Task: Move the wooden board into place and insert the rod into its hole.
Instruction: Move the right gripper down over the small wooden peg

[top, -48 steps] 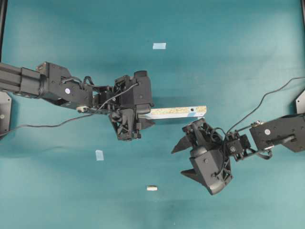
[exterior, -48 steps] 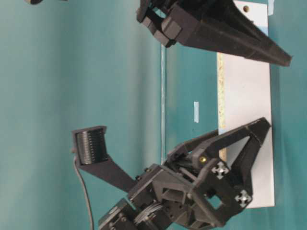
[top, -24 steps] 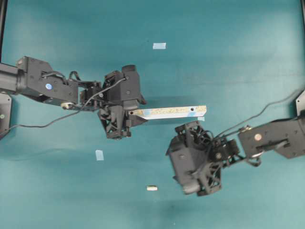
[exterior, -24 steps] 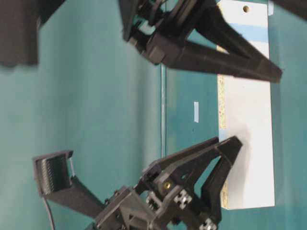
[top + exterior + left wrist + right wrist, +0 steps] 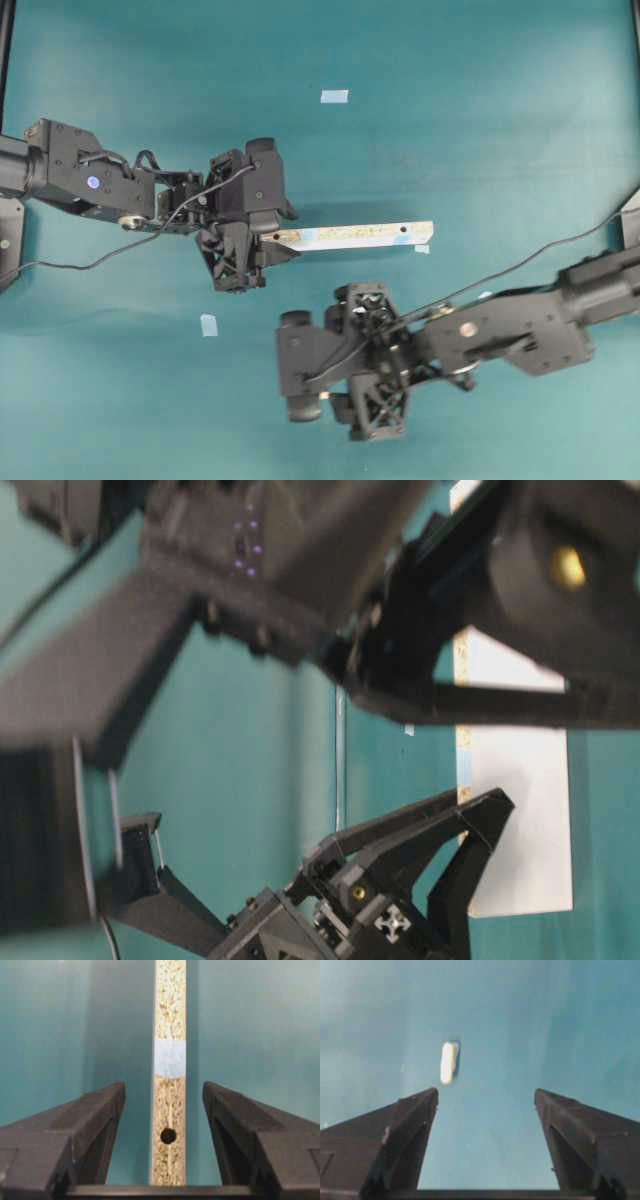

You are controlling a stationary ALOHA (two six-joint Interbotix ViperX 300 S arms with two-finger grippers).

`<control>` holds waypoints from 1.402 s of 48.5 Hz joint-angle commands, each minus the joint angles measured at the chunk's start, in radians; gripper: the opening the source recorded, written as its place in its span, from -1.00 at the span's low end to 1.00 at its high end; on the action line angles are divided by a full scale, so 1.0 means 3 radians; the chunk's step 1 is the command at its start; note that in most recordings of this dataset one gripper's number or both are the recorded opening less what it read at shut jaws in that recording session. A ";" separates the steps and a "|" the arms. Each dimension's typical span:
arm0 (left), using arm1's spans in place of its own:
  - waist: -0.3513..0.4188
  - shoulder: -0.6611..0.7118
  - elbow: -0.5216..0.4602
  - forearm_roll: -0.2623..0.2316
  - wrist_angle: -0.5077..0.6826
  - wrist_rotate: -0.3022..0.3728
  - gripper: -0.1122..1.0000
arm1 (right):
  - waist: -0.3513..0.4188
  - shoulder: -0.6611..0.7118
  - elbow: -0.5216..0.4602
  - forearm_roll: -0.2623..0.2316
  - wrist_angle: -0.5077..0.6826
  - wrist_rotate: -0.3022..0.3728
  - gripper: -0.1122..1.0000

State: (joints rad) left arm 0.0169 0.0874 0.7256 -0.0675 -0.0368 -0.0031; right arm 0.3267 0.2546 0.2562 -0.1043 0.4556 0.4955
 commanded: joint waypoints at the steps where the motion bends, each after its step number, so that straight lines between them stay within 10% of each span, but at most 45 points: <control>1: -0.0010 -0.0046 -0.0020 0.0005 -0.0031 0.0015 0.31 | 0.0020 0.0061 -0.0281 -0.0010 0.0169 0.0005 0.68; 26: -0.0010 -0.0031 -0.0010 0.0005 -0.0031 0.0010 0.31 | 0.0072 0.0568 -0.0946 0.0010 0.0665 0.0000 0.46; 68: -0.0010 -0.0020 -0.0010 0.0005 -0.0031 0.0000 0.31 | 0.0143 0.0731 -0.0977 0.0000 0.0721 0.0066 0.17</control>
State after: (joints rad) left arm 0.0169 0.0936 0.7302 -0.0660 -0.0383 -0.0031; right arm 0.3620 0.4970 -0.0169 -0.1012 0.6765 0.5139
